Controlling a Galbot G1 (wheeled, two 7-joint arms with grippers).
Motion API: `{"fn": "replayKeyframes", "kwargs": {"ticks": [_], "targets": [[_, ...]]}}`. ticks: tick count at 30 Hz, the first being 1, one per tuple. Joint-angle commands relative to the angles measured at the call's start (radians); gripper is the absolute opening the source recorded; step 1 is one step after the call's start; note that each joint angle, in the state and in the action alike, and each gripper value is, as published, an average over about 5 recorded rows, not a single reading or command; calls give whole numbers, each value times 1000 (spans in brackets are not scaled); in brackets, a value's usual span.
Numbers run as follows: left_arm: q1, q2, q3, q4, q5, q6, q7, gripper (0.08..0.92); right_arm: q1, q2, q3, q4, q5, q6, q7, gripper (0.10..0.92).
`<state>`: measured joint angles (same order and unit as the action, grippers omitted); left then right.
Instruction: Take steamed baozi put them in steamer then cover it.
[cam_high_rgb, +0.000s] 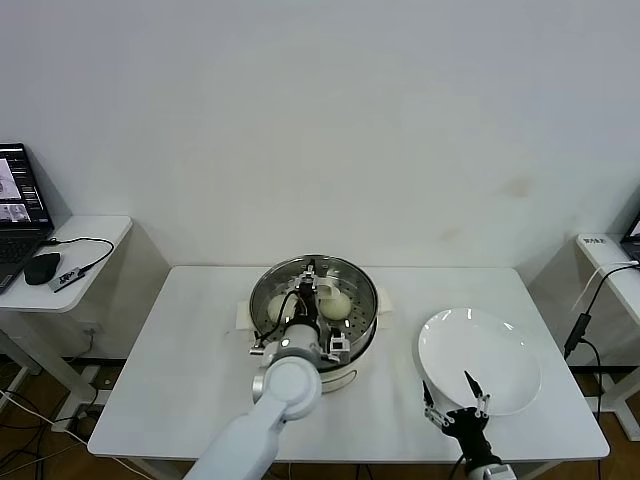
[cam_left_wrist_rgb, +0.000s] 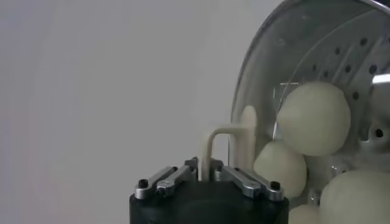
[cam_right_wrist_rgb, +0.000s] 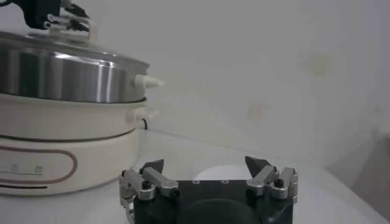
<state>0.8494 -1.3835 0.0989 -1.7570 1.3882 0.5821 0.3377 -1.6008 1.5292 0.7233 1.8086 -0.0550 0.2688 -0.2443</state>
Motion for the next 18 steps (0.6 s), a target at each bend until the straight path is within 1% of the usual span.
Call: {"fn": "replayKeyframes", "kwargs": {"ticks": [1, 6, 12, 15, 18], "targets": [[38, 34, 0, -97, -4, -5, 5, 463, -1, 2, -1, 1, -3, 0, 0, 823], [103, 74, -3, -187, 1, -23, -6, 610, -4, 6, -3, 0, -7, 0, 1, 823], [183, 139, -5, -307, -33, -43, -26, 776, -9, 5, -3, -3, -8, 3, 1, 823], [237, 170, -30, -387, -79, -62, -52, 815, -12, 0, 0, -5, -6, 5, 2, 823], [316, 186, -91, -487, -170, -93, -111, 822, -15, -8, 1, -5, -1, 6, 2, 823]]}}
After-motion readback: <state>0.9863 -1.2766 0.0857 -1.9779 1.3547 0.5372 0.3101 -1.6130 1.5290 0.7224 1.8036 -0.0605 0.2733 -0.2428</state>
